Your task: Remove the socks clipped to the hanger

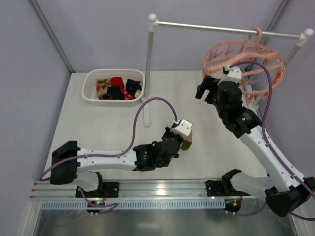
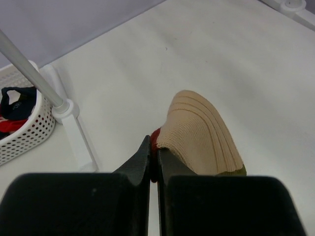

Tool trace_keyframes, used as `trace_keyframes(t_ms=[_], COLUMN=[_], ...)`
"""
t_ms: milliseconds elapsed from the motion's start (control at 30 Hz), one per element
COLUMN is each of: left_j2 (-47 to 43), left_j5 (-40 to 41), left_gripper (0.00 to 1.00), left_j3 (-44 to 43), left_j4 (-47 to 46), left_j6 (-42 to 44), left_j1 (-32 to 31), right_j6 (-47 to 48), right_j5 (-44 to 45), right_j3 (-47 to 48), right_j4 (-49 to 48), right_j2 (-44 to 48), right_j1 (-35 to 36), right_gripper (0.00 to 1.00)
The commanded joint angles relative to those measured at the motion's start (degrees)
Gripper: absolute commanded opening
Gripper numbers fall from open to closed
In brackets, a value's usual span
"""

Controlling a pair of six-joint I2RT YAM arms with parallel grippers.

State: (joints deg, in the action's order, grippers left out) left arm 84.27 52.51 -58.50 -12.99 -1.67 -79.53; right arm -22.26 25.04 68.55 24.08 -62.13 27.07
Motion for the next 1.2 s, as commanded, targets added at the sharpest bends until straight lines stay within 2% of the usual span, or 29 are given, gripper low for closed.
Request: trace_keyframes(t_ms=[0,67,233,333,367,467,500,567,600,667,733,800,900,1167], left_j2=[-1.9,-3.2,-11.3,-14.7,-16.6,-18.8,-18.9,-18.8,-18.2,-17.1,-15.2,-13.3,-9.3,2.6], left_j5=[3.1,2.2,-6.2,-12.7,-15.2,-25.3,-27.9,-36.0,-39.0,-44.8,-47.9,-50.7,-49.4,-37.0], left_gripper=[0.0,0.0,0.0,0.0,0.0,0.0,0.0,0.0,0.0,0.0,0.0,0.0,0.0,0.0], left_j3=[1.8,3.5,9.2,11.5,11.9,11.8,11.5,9.7,8.9,6.5,4.7,1.5,-2.9,-11.4], left_j4=[-0.6,0.9,1.7,3.1,3.7,6.0,7.4,8.5,9.3,9.7,9.7,10.0,9.7,3.5], left_j6=[-1.9,-4.7,-11.2,-14.5,-15.9,-18.4,-18.9,-19.7,-20.6,-21.7,-23.5,-24.4,-25.5,-22.0], left_j1=[0.3,2.7,10.6,18.2,23.1,31.2,36.9,42.1,47.9,53.4,60.9,64.9,69.9,71.5], right_j6=[0.6,0.6,0.8,0.6,0.4,0.0,-0.1,-0.1,-0.1,0.0,0.3,0.7,1.2,2.9], right_j5=[-0.4,-1.4,-3.2,-4.4,-4.6,-5.5,-6.0,-6.2,-6.3,-6.4,-6.5,-6.3,-6.1,-7.0], right_j3=[-1.8,-4.1,-10.1,-14.6,-16.9,-20.8,-21.8,-24.3,-25.1,-27.2,-28.6,-29.8,-30.6,-32.3], right_j4=[-3.2,-3.6,-5.9,-7.7,-8.2,-9.7,-10.2,-11.7,-12.0,-12.7,-13.5,-13.9,-14.3,-16.2], right_j2=[2.6,3.9,6.8,8.3,8.6,9.1,9.2,9.3,9.4,9.6,9.9,10.3,10.3,9.8], right_j1=[0.3,0.3,0.3,0.3,0.3,0.3,0.2,0.2,0.1,0.1,0.2,0.1,-0.1,-1.1], right_gripper=[0.95,0.96,1.0,1.0,1.0,1.0,1.0,1.0,1.0,1.0,1.0,1.0,1.0,1.0])
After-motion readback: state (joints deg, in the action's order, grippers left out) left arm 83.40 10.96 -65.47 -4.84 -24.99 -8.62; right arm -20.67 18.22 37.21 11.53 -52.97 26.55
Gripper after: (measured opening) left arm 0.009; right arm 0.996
